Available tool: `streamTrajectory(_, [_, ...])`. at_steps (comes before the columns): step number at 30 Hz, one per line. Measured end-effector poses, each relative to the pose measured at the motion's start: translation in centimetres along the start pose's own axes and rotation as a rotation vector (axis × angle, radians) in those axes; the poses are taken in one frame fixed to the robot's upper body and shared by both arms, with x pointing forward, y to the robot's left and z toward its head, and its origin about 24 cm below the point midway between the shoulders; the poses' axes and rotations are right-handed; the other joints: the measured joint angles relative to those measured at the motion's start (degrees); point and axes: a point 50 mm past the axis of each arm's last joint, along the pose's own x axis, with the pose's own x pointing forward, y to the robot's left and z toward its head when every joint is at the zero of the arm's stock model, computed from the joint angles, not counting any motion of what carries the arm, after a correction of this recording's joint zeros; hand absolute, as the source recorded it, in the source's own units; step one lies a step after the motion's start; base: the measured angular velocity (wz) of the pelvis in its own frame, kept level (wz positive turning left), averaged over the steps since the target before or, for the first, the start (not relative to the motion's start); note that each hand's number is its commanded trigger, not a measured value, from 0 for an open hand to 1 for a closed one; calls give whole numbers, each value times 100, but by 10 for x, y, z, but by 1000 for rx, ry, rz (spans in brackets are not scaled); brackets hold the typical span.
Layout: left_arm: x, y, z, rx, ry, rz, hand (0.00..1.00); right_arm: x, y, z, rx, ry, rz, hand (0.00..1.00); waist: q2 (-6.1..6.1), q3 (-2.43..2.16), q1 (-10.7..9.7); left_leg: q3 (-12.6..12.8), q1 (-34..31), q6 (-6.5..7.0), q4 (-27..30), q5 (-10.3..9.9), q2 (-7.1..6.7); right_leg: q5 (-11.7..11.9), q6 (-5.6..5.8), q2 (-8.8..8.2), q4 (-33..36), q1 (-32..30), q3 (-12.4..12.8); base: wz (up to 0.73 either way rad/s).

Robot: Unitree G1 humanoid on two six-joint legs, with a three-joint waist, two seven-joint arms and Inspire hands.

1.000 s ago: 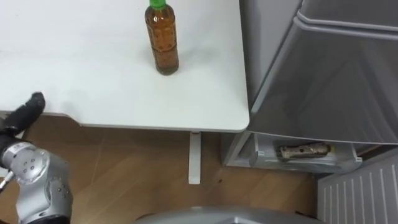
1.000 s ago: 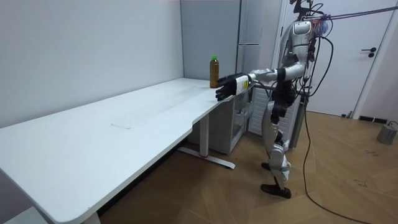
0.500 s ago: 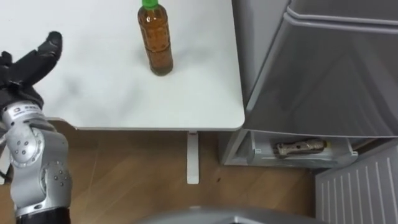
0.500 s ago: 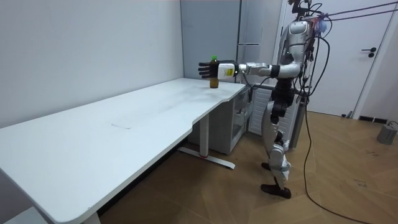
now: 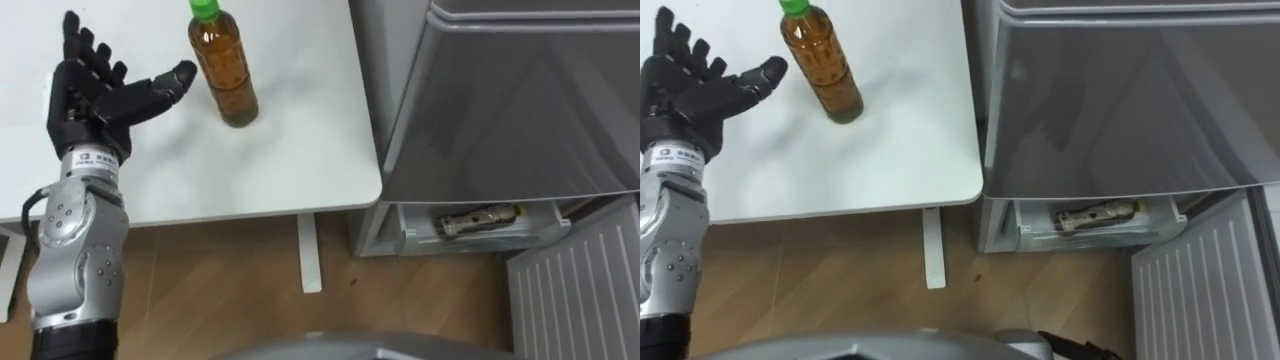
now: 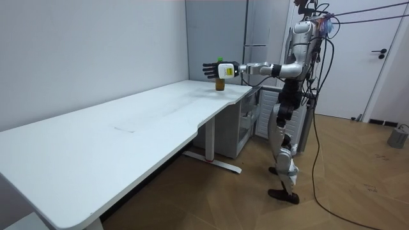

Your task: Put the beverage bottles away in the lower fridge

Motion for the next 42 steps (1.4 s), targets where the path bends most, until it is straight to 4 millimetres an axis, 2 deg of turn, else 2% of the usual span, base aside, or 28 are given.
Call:
streamTrajectory(7, [2,-4,-2,8,31,-48,0,0,1,1,-1,8,-5,0,-3,-8,-112,39,7,-1,0,0,37,15,-22,34,-1,2,14,0])
streamTrajectory(21, [1,-8,-4,64,46,-110,0,0,1,0,7,20,-1,0,-21,-17,-120,62,3,-3,2,0,48,15,-24,45,-6,-11,32,0])
streamTrajectory(29, [1,-9,-14,67,97,-122,0,0,0,-1,8,24,-1,0,-28,-18,-112,66,-3,-3,9,0,53,20,-32,50,13,-20,28,0])
streamTrajectory(32, [1,-10,-15,122,100,-119,0,0,0,0,7,19,-3,0,-14,-24,-135,59,-12,-4,28,0,54,25,-38,47,16,-18,11,0])
streamTrajectory(36, [2,-11,-15,195,95,-94,0,0,1,4,1,8,-3,0,38,-56,-204,65,-1,-6,27,-2,60,27,-41,52,37,-23,13,0])
streamTrajectory(42, [9,-15,-7,247,54,-80,0,0,0,6,0,-1,6,0,113,-51,-266,70,22,-12,-9,0,63,28,-41,58,81,-42,21,0])
